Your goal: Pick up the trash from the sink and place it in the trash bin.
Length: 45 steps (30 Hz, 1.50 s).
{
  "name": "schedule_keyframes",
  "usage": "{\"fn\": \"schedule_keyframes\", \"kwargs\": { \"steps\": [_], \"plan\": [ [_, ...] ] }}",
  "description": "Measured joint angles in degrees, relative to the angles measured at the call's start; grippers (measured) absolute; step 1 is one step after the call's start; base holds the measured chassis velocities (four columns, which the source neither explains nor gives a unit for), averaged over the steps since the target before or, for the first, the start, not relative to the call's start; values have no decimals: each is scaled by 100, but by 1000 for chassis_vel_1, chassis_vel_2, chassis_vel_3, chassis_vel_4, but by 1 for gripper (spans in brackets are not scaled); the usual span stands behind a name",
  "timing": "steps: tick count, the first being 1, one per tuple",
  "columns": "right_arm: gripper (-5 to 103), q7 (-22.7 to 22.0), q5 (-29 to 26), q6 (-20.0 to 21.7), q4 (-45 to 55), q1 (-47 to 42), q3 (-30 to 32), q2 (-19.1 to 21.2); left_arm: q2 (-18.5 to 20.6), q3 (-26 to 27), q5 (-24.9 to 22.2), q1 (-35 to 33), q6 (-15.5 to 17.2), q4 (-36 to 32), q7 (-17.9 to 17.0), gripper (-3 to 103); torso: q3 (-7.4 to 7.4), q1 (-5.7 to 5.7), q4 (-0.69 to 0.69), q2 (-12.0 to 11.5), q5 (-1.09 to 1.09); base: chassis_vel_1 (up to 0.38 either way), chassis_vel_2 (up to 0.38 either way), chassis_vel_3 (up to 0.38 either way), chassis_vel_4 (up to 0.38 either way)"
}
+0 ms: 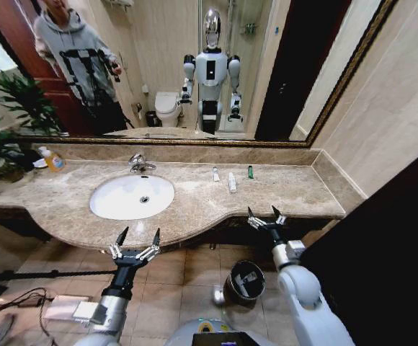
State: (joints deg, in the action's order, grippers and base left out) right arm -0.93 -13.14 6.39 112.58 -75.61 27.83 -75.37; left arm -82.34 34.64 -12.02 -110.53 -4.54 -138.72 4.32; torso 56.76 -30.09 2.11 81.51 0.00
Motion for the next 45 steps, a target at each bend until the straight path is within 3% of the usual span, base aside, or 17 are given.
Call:
{"fn": "schedule_keyframes", "kwargs": {
  "steps": [8, 21, 25, 37, 45],
  "plan": [
    [100, -107, -72, 189, -744, 1065, -596, 103, 0, 0, 0, 0, 0, 0, 0, 100, 0, 0, 0, 0, 1, 0, 0, 0, 0],
    [102, -311, 123, 211, -2208, 2272, -1258, -166, 0, 0, 0, 0, 0, 0, 0, 100, 0, 1, 0, 0, 1, 0, 0, 0, 0],
    [97, -353, 145, 167, -2594, 2582, -1289, -250, 0, 0, 0, 0, 0, 0, 0, 100, 0, 0, 0, 0, 2, 0, 0, 0, 0],
    [74, -431, 34, 163, -3054, 2903, -1275, -325, 0, 0, 0, 0, 0, 0, 0, 100, -1, 1, 0, 0, 1, 0, 0, 0, 0],
    [36, -423, 89, 151, -3142, 2874, -1232, -330, 0, 0, 0, 0, 0, 0, 0, 100, -1, 1, 0, 0, 1, 0, 0, 0, 0]
  ]
}}
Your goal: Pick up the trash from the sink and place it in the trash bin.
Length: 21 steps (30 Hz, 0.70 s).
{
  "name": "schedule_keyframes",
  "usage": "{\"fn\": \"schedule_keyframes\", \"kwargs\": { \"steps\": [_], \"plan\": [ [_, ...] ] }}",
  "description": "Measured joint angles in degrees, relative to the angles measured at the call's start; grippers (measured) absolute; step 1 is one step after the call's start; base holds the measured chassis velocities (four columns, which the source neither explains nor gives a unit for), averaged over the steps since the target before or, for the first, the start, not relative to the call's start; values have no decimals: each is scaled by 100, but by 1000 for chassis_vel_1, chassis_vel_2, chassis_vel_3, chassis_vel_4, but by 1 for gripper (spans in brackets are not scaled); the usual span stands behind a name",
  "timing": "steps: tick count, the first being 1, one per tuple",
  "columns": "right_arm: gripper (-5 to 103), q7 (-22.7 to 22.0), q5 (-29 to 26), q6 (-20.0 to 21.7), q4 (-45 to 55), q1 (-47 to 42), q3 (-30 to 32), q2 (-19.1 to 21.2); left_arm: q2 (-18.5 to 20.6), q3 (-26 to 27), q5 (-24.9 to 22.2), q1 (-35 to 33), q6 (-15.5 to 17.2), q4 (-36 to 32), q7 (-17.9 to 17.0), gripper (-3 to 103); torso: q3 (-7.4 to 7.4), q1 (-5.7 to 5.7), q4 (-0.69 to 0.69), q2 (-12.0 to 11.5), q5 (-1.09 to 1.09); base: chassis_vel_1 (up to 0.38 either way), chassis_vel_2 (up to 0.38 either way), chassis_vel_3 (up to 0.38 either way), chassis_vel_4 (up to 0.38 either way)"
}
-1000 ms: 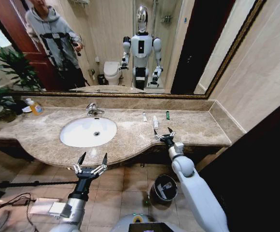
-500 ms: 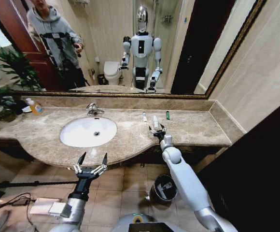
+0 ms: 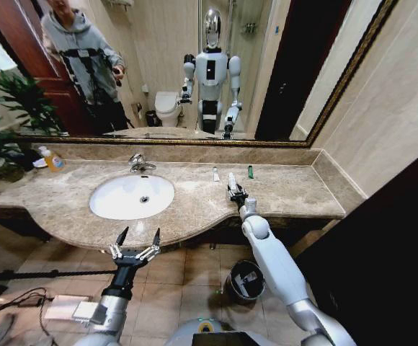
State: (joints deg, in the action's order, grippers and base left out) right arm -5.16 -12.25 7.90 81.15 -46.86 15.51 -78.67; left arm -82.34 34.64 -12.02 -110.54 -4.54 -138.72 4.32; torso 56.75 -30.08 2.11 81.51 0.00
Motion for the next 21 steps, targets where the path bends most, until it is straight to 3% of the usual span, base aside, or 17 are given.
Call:
{"fn": "schedule_keyframes", "kwargs": {
  "steps": [2, 5, 21],
  "plan": [
    [36, 0, 7, -13, 2, -20, 3, -2, 0, 0, 0, 0, 0, 0, 0, 100, 0, 0, 0, 0, 0, 0, 0, 0, 0],
    [26, -2, 16, -32, 4, -41, 13, -3, 0, 0, 0, 0, 0, 0, 0, 100, 0, 1, 0, 1, 0, 0, 0, 0, 0],
    [26, 85, -86, -55, 665, -562, 260, 259, 0, 0, 0, 0, 0, 0, 0, 100, 1, 0, 0, 0, -1, 0, 0, 0, 0]
  ]
}}
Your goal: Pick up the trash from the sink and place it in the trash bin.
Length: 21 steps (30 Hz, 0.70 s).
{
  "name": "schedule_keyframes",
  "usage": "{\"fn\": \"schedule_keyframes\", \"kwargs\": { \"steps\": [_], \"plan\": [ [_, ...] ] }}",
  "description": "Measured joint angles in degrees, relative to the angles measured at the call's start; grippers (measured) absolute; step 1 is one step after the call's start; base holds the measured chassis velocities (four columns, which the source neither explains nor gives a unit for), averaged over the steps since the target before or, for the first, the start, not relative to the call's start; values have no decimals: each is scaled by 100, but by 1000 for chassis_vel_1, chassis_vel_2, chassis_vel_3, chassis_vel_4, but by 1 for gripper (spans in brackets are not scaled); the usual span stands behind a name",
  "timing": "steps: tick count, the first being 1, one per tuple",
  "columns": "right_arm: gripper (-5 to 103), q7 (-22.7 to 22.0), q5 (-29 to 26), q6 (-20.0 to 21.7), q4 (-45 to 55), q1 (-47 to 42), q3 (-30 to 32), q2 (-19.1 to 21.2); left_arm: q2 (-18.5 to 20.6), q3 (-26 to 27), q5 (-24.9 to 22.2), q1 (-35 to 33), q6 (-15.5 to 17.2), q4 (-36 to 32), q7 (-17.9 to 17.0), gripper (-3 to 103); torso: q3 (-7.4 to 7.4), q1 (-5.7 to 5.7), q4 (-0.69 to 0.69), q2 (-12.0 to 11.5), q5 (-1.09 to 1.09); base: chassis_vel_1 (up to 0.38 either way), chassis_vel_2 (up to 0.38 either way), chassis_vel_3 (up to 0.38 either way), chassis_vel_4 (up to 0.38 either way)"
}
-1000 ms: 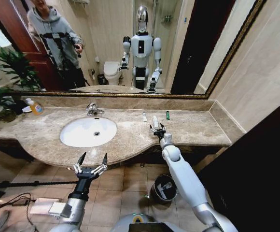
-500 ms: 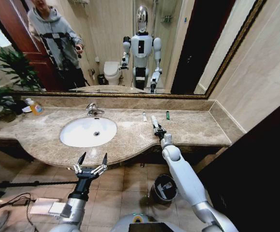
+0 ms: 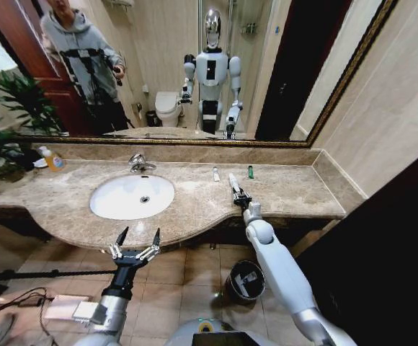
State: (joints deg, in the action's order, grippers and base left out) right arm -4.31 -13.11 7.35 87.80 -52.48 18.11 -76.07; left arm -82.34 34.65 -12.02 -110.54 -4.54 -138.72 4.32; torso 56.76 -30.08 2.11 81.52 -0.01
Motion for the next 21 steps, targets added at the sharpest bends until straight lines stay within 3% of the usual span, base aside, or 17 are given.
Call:
{"fn": "schedule_keyframes", "kwargs": {
  "steps": [13, 15, 18, 21],
  "plan": [
    [26, 85, -261, 71, 2108, -1630, 724, 511, 0, 0, 0, 0, 0, 0, -1, 100, -1, 0, 0, 0, 0, 0, 0, 0, 0],
    [26, 82, -274, -24, 2281, -1857, 775, 519, 0, 0, 0, 0, 0, 0, -1, 100, -1, 1, 0, 0, 0, 0, 0, 0, 0],
    [26, 73, -221, -631, 2770, -2590, 1009, 495, 0, 0, 0, 0, 0, 0, 0, 100, -1, 0, 0, 0, 1, 0, 0, 0, 0],
    [26, 57, -199, -768, 2991, -2942, 1169, 427, 1, 0, 0, 0, 0, 0, 0, 100, -1, 0, -1, 0, 0, 0, 0, 0, 0]
  ]
}}
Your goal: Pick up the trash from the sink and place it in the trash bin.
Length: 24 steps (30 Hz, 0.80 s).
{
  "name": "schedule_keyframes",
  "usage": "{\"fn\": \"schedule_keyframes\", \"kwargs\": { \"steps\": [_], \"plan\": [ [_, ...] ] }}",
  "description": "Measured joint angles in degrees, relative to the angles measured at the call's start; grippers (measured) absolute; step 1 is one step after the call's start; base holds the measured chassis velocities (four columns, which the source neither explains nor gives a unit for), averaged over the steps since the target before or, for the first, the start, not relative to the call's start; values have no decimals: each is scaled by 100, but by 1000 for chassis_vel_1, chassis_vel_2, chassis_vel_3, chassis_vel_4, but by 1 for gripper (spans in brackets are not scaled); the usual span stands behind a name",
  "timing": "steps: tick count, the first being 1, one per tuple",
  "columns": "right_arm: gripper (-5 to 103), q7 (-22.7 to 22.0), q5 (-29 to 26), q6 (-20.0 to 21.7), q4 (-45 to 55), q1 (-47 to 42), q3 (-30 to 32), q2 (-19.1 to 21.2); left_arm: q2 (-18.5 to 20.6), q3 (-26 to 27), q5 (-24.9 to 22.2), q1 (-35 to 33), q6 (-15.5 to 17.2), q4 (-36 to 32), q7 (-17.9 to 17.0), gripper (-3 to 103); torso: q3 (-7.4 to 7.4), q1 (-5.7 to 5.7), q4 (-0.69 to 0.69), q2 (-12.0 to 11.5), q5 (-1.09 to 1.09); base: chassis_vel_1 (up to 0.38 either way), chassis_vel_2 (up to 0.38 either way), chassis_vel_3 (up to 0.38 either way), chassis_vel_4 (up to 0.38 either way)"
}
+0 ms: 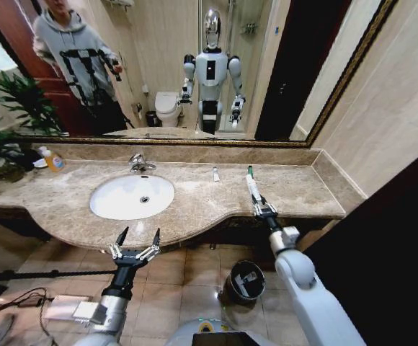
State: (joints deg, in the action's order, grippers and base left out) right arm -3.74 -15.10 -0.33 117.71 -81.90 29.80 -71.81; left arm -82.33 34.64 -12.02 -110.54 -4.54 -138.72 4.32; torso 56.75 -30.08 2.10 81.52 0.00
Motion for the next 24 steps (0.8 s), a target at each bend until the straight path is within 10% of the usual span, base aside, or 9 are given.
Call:
{"fn": "schedule_keyframes", "kwargs": {
  "steps": [24],
  "plan": [
    [26, -246, 726, -1931, -181, -2529, 1078, -1259, -1, 0, 0, 0, 0, 0, 0, 100, 0, 0, 0, 0, 1, 0, 0, 0, 0]
  ]
}}
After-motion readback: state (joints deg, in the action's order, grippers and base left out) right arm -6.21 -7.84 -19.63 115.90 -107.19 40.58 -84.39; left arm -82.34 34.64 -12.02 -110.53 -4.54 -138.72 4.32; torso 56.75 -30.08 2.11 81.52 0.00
